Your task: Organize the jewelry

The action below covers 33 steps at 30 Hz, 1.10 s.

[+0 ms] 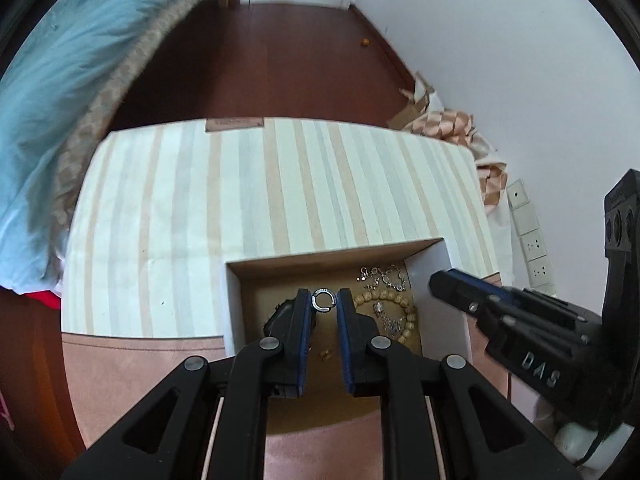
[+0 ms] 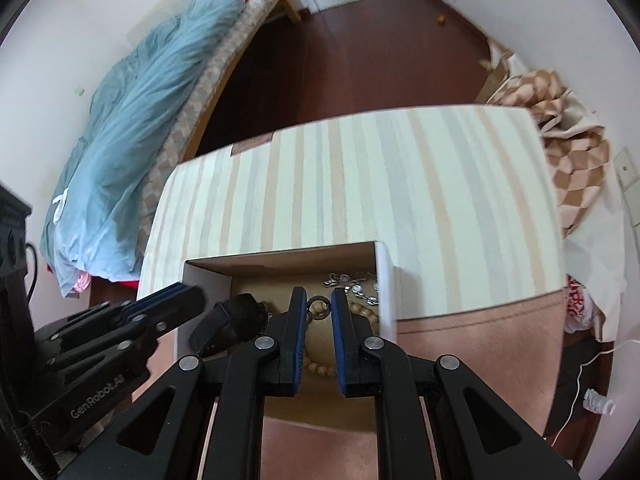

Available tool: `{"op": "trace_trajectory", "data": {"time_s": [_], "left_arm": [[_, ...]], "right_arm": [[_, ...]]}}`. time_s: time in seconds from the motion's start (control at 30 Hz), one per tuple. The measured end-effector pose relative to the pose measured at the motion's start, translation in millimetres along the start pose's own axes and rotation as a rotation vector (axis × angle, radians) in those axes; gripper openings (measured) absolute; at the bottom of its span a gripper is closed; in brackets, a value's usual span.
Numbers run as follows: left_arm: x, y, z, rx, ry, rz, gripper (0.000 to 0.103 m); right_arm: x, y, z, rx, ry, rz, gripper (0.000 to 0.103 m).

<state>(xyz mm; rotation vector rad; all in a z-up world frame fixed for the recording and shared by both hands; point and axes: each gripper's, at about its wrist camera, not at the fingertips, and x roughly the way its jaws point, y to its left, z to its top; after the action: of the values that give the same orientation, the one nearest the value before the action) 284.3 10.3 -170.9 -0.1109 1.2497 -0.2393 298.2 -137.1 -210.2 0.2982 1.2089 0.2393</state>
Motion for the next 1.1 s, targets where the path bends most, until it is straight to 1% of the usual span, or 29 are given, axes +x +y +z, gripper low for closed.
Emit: {"op": "trace_trajectory", "data": {"time_s": [0.07,0.1,0.13,0.17,0.2,0.23,0.3,0.37,0.47,0.5,0.57,0.6,0.67,0.7,0.73,0.77,0.8,0.83,0.87,0.93,1.0,1.1], "left_arm": [[2.3,0.9,10.6,-0.009,0.012,0.023,0.011],[2.1,1.2,13.3,-0.011,0.012,0.026,0.012],[0.5,1.9,15.9,-0.014,0.01,0.026,0.013],[-2.5,2.9,18.2,-0.014,0.002,0.031,0.015],[-5.0,3.7,19.5,-0.014,-0.007,0.042,0.02],[-7.7,4.6,20.9,-0.014,-0.016,0.057,0.024],[-14.7,8.0,22.6,-0.019,-0.037,0.08,0.054],[-21.2,11.3,20.0,-0.022,-0.06,0.106,0.069],[-28.7,17.7,11.2,-0.03,-0.074,0.144,0.072],[-30.2,19.7,6.9,-0.035,-0.073,0.161,0.078],[-33.5,23.4,-3.4,-0.047,-0.082,0.188,0.091],[-34.9,24.8,-8.1,-0.051,-0.087,0.199,0.092],[-36.8,25.5,-20.1,-0.053,-0.093,0.228,0.092],[-37.4,25.6,-25.8,-0.053,-0.094,0.24,0.092],[-38.1,25.6,-32.7,-0.056,-0.096,0.257,0.093],[-38.3,24.8,-38.7,-0.053,-0.102,0.266,0.097],[-38.8,24.4,-43.5,-0.052,-0.106,0.273,0.101],[-39.5,24.1,-48.7,-0.053,-0.109,0.284,0.102],[-40.0,23.6,-54.1,-0.053,-0.111,0.294,0.102],[-41.1,23.2,-63.1,-0.058,-0.113,0.315,0.102],[-43.6,22.8,-71.0,-0.07,-0.111,0.306,0.102],[-50.9,20.3,-80.2,-0.074,-0.113,0.301,0.102]], "right_arm": [[7.0,-0.3,5.9,0.008,0.027,-0.003,0.014],[8.2,-0.9,7.8,0.012,0.03,-0.002,0.017],[7.9,-1.4,9.5,0.018,0.027,0.0,0.026],[6.6,-2.7,10.8,0.023,0.02,0.002,0.031],[5.4,-3.1,11.5,0.024,0.016,0.004,0.042],[4.4,-3.2,12.6,0.024,0.014,0.005,0.045],[-1.2,-3.2,13.1,0.022,-0.001,0.002,0.045],[-7.7,-1.9,11.9,0.013,-0.015,-0.014,0.045],[-20.3,3.7,5.6,-0.027,-0.046,-0.077,0.045],[-24.3,5.9,2.3,-0.038,-0.054,-0.104,0.046],[-32.0,9.7,-6.0,-0.063,-0.076,-0.156,0.054],[-34.3,10.8,-9.7,-0.072,-0.081,-0.183,0.058],[-36.8,13.1,-18.4,-0.094,-0.086,-0.235,0.059],[-37.8,13.4,-23.5,-0.097,-0.085,-0.247,0.059],[-37.6,13.5,-27.8,-0.098,-0.081,-0.263,0.063],[-37.0,13.5,-34.5,-0.104,-0.077,-0.284,0.067],[-36.9,14.0,-39.4,-0.107,-0.076,-0.301,0.08],[-36.4,14.6,-45.2,-0.112,-0.074,-0.323,0.092],[-35.7,15.1,-50.4,-0.119,-0.069,-0.334,0.096],[-36.9,15.4,-59.4,-0.116,-0.065,-0.351,0.097],[-39.1,17.2,-66.3,-0.118,-0.069,-0.363,0.097],[-49.4,18.9,-74.7,-0.114,-0.083,-0.378,0.103]]}}
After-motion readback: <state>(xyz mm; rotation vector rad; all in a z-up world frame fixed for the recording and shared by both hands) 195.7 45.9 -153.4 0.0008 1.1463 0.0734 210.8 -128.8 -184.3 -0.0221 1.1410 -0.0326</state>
